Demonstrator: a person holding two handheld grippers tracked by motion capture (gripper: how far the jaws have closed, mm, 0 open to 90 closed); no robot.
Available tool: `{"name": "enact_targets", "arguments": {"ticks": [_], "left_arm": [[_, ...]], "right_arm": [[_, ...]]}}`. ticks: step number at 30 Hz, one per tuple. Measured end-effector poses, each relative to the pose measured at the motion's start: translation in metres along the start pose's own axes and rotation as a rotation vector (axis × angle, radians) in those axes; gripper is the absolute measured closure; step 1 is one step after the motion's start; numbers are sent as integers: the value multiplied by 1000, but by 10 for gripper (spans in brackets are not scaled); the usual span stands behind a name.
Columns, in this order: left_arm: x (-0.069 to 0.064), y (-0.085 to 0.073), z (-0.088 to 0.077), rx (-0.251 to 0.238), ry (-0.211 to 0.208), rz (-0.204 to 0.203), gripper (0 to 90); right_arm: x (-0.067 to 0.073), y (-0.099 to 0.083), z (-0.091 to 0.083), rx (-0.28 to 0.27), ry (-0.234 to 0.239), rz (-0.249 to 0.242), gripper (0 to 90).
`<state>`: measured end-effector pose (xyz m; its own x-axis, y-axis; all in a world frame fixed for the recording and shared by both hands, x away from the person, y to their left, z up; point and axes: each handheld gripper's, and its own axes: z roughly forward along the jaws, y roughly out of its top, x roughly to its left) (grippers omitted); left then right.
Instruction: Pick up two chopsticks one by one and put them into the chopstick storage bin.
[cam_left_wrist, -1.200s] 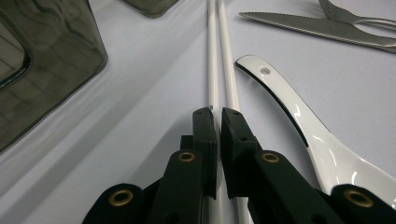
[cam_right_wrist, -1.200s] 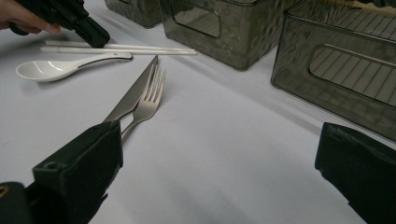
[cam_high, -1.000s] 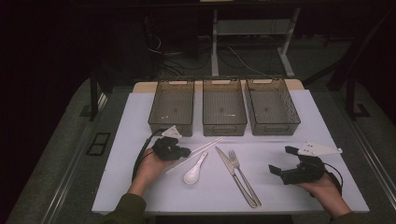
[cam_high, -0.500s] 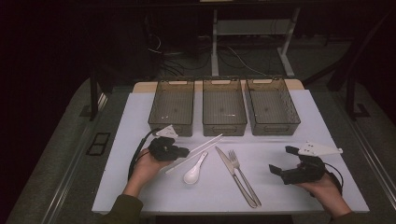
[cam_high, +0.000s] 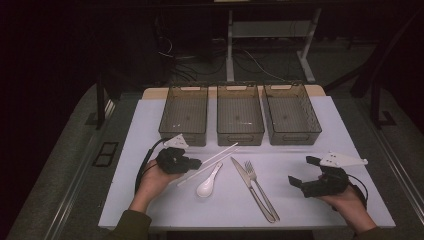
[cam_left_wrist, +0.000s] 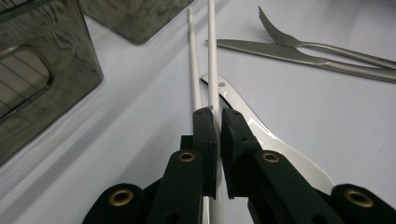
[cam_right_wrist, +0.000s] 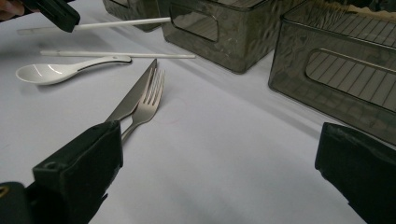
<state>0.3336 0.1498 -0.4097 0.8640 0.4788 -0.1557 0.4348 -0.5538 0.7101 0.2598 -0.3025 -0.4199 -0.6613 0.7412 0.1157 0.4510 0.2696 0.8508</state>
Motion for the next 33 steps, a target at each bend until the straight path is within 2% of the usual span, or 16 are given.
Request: {"name": "enact_targets", "arguments": {"ticks": [3, 11, 16, 21, 25, 33], "left_arm": [[-1, 2, -4, 3, 10, 0, 847], [0, 8, -17, -32, 41, -21, 846], [1, 14, -24, -51, 54, -19, 846], [1, 23, -26, -72, 57, -17, 846], [4, 29, -25, -69, 61, -12, 846], [15, 52, -30, -81, 87, 3, 846]], "right_arm": [[0, 0, 0, -1, 0, 0, 9], [0, 0, 1, 1, -2, 2, 9], [1, 0, 1, 0, 2, 3, 8], [0, 0, 1, -2, 2, 5, 9], [-1, 0, 0, -7, 2, 12, 9], [-1, 0, -1, -14, -1, 20, 9]]}}
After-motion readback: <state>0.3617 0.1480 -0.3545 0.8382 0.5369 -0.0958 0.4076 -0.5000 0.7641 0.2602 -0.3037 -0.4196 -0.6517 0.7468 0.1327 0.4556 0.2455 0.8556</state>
